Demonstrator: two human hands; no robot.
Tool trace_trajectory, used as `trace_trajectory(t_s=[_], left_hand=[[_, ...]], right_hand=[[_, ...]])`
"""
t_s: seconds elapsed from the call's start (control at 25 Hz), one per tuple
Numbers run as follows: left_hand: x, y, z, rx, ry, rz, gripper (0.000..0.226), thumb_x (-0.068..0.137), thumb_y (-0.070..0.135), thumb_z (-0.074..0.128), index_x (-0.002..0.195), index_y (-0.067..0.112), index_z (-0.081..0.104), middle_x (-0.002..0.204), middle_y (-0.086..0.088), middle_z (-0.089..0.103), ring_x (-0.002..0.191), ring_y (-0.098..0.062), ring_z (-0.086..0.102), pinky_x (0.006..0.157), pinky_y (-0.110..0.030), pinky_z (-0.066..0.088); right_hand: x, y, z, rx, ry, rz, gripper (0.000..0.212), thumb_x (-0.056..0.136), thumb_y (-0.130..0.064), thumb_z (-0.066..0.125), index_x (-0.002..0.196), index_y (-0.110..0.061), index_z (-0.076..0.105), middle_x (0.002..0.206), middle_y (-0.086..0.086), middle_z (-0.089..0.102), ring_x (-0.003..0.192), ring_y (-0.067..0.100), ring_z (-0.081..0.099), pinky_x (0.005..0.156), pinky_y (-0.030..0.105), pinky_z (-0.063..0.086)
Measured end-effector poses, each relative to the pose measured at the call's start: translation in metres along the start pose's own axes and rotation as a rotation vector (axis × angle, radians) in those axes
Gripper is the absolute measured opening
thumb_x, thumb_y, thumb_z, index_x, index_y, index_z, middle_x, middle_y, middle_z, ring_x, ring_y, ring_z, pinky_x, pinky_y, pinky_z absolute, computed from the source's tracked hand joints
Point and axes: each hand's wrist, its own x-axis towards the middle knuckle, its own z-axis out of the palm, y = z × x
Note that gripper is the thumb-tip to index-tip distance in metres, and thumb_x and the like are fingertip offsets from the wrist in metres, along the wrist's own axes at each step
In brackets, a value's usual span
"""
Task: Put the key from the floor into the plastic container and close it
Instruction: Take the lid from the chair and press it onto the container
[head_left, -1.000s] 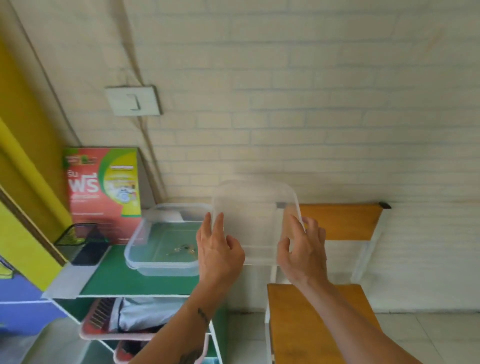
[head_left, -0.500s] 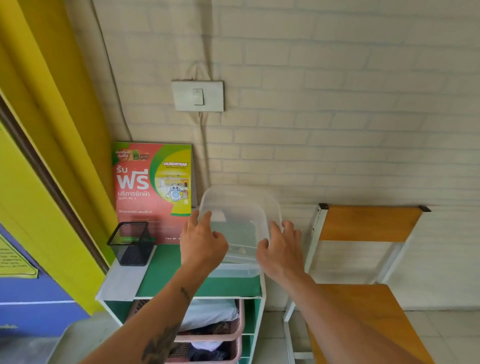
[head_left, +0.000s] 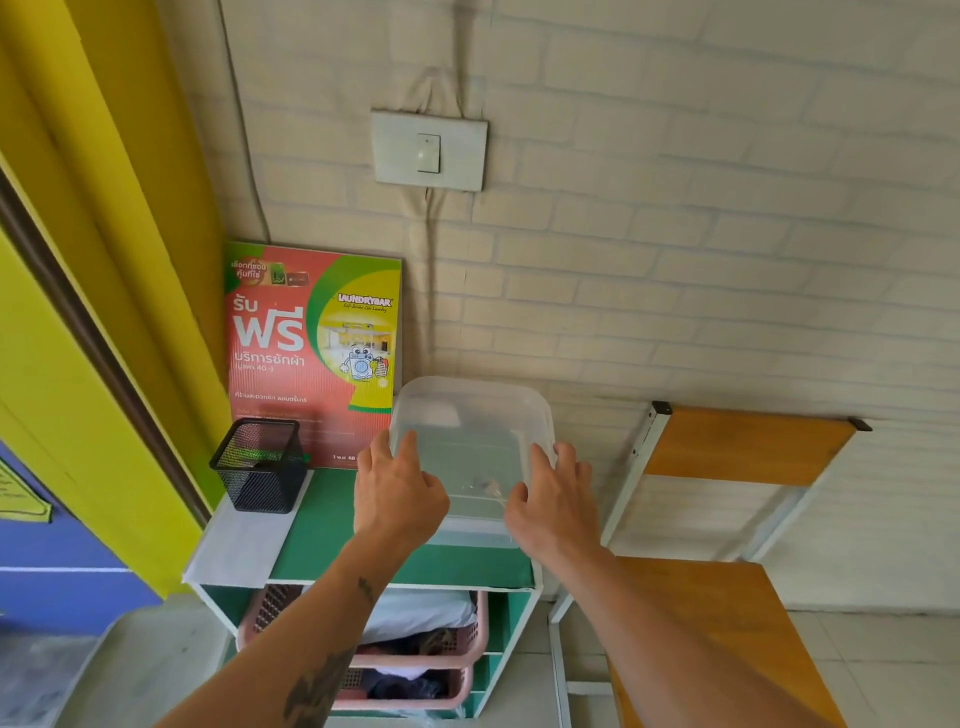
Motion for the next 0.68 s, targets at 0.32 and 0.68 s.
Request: trace_trajectory(t_s=[0.32,0.68], left_hand=[[0.004,0.000,-0.003,0.067,-0.078,0.015,0.059,0.086,0.023,0.049,0.143,0.015,0.032,0.149,-0.016,0.033,0.129,-0.035,0.036,0.106,-0.047,0.042],[0.027,0.014,-0.011,0.232,0.037,0.369,0.059,0.091,0.030,0.043,0.146,0.011,0.033,0.158,-0.011,0.028,0.143,-0.030,0.029,0.118,-0.042,0.027]], right_hand=[[0.007,-0.001,-0.002,-0.011,-0.080,-0.006,0.055,0.094,-0.034,0.042,0.147,-0.019,0.029,0.150,0.010,0.027,0.127,0.030,0.033,0.097,0.039,0.044],[0.024,0.006,-0.009,-0.051,-0.077,-0.125,0.062,0.098,-0.032,0.041,0.153,-0.015,0.019,0.164,0.011,0.006,0.148,0.029,0.011,0.117,0.043,0.026]])
